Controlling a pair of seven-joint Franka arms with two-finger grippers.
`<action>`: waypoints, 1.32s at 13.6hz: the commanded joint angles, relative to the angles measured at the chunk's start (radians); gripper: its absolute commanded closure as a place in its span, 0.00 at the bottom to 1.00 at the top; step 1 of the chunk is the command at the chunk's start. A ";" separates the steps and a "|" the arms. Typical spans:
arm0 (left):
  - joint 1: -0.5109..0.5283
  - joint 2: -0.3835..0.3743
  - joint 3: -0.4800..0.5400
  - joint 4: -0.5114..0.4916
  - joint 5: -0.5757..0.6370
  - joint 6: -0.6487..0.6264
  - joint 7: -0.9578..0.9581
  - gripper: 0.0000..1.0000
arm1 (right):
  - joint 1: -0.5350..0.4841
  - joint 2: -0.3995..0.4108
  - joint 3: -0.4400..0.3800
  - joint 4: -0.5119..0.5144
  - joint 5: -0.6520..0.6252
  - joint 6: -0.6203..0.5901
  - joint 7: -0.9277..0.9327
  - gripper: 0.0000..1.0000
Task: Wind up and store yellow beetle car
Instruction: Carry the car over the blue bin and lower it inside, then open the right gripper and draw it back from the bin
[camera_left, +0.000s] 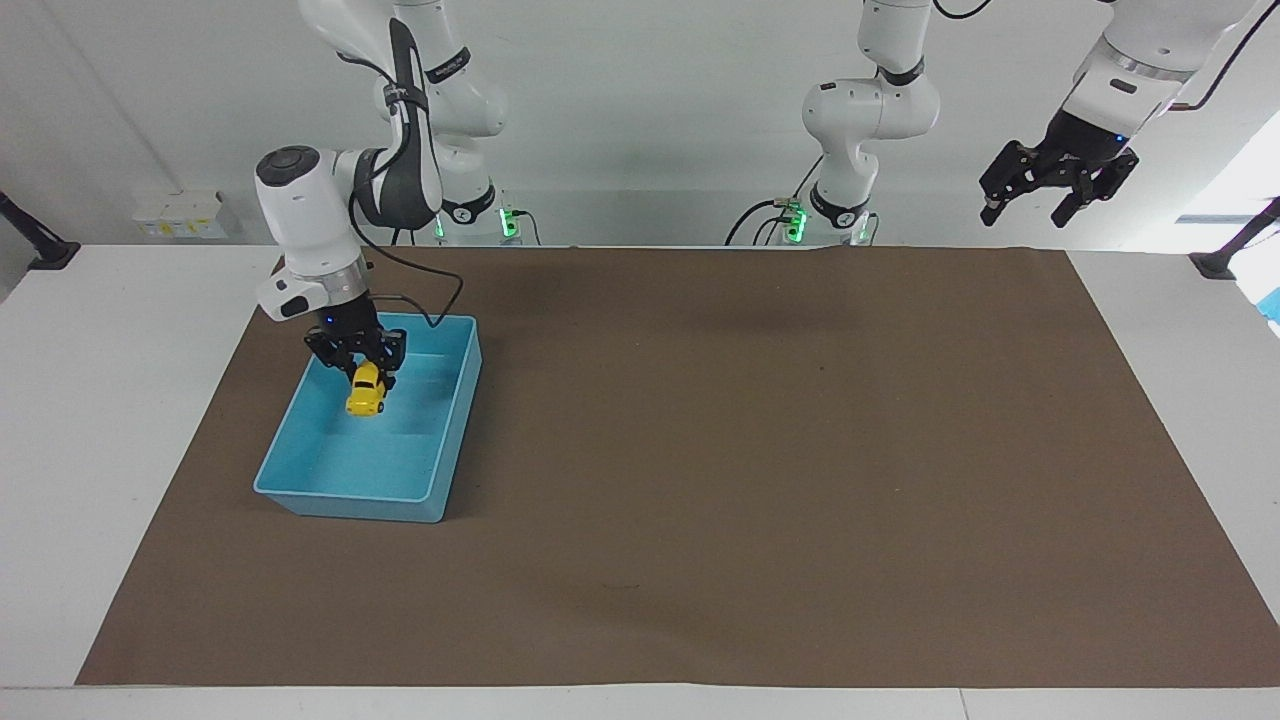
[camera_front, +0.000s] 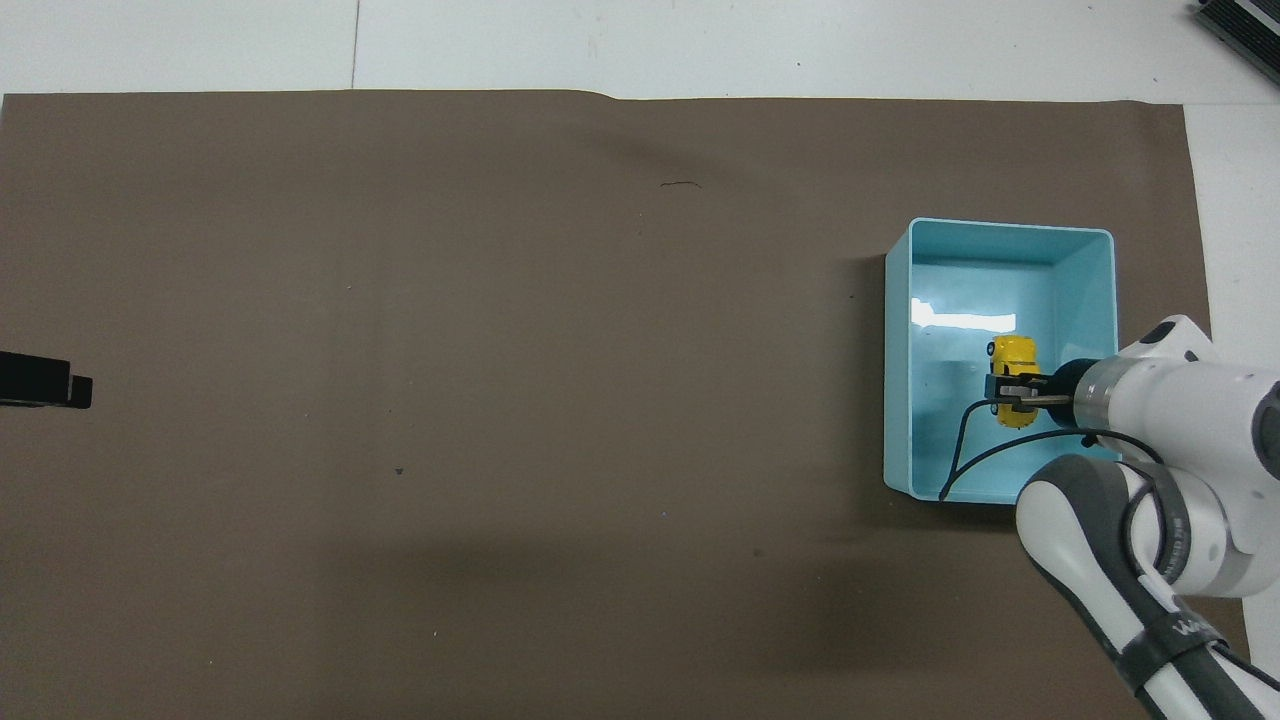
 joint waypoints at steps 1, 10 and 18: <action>0.013 -0.020 -0.009 -0.015 0.014 -0.009 -0.009 0.00 | -0.014 0.076 0.006 -0.012 0.029 0.091 -0.063 1.00; 0.004 -0.018 -0.009 -0.017 0.017 0.005 0.004 0.00 | -0.013 0.037 0.005 0.178 0.029 -0.240 -0.006 0.00; 0.007 -0.021 -0.011 -0.020 0.025 0.005 0.041 0.00 | 0.009 -0.012 0.004 0.574 -0.069 -0.789 0.194 0.00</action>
